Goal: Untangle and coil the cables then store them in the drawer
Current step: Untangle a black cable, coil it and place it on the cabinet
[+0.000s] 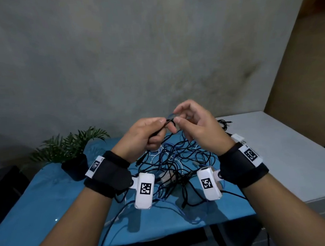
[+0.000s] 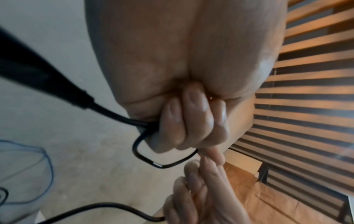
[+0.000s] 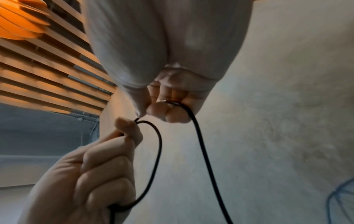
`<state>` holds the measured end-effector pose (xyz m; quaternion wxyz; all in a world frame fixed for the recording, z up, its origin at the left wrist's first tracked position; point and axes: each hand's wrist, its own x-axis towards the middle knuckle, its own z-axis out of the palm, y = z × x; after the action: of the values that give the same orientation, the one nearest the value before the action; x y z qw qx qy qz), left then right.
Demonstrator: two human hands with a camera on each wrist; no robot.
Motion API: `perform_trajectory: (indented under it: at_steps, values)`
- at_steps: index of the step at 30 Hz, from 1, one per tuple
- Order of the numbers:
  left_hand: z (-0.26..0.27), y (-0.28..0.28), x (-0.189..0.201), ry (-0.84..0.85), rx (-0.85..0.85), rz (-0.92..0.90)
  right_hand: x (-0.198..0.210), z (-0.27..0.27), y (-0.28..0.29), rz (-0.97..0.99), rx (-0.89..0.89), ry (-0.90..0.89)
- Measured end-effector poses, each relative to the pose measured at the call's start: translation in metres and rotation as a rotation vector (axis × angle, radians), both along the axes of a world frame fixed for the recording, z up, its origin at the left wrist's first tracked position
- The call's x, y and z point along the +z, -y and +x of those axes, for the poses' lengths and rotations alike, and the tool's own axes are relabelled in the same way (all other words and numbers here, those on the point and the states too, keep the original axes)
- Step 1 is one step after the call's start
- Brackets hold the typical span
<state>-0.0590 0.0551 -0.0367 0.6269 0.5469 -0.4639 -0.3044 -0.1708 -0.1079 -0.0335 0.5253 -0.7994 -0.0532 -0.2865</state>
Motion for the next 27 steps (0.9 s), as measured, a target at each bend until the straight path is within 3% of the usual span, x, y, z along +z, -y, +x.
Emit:
perform_trajectory:
  at_steps: [4,11,15,21,27]
  values:
    - [-0.007,0.003,0.002,-0.122,-0.045,-0.082,0.001,-0.001,0.003,-0.067,-0.093,0.041]
    - [-0.025,0.008,0.01,-0.401,-0.045,-0.217,-0.008,-0.01,0.001,0.124,0.043,-0.104]
    - [-0.029,0.005,0.005,-0.513,-0.081,-0.282,-0.024,-0.017,0.005,0.063,-0.029,-0.14]
    - [-0.028,0.003,-0.038,-0.575,-0.07,-0.293,-0.066,-0.028,0.022,-0.054,-0.179,-0.153]
    - [-0.014,0.014,-0.076,-0.591,0.043,-0.29,-0.088,-0.028,0.027,0.104,-0.141,-0.182]
